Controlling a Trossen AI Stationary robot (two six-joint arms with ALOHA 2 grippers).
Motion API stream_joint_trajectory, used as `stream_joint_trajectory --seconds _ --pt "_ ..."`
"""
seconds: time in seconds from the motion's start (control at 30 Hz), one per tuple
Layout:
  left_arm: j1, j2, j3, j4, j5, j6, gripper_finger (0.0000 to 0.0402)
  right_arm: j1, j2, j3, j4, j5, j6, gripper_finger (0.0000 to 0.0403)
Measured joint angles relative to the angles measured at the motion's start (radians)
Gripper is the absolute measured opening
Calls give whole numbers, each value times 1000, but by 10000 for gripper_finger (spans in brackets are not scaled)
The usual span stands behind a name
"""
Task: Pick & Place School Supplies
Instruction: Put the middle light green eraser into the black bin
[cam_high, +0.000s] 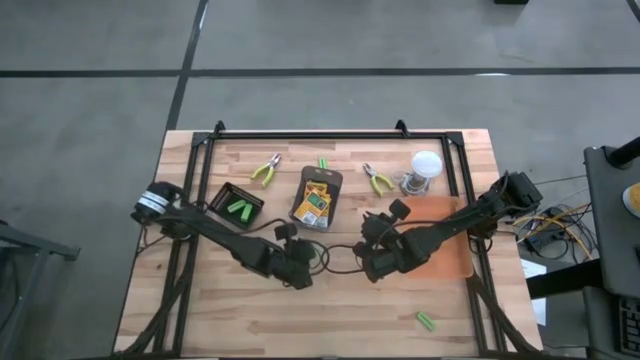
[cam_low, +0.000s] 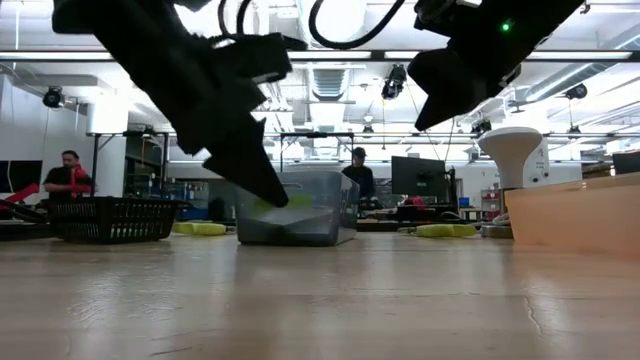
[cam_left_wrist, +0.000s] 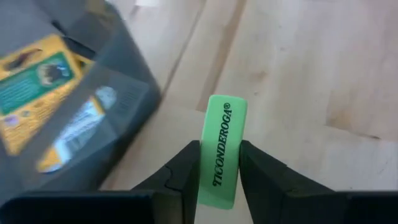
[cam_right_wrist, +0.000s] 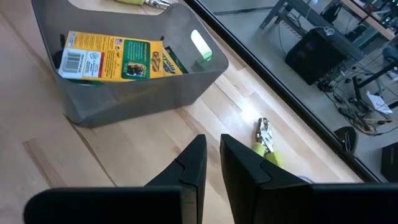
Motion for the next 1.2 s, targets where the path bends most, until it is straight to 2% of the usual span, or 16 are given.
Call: stream_joint_trajectory --seconds 0.33,0.57,0.73,1.03,1.2 --pt "-1 -132 -4 -265 -68 -186 108 0 0 0 12 0 0 43" --pt "0 -225 -5 -433 -129 -239 108 0 0 0 27 0 0 43" --pt "4 -292 -5 -583 -197 -375 108 0 0 0 34 0 0 43" --pt "40 -403 -5 -829 -191 -544 108 0 0 0 55 0 0 43" --pt "77 -433 -5 -888 -191 -593 108 0 0 0 56 0 0 43"
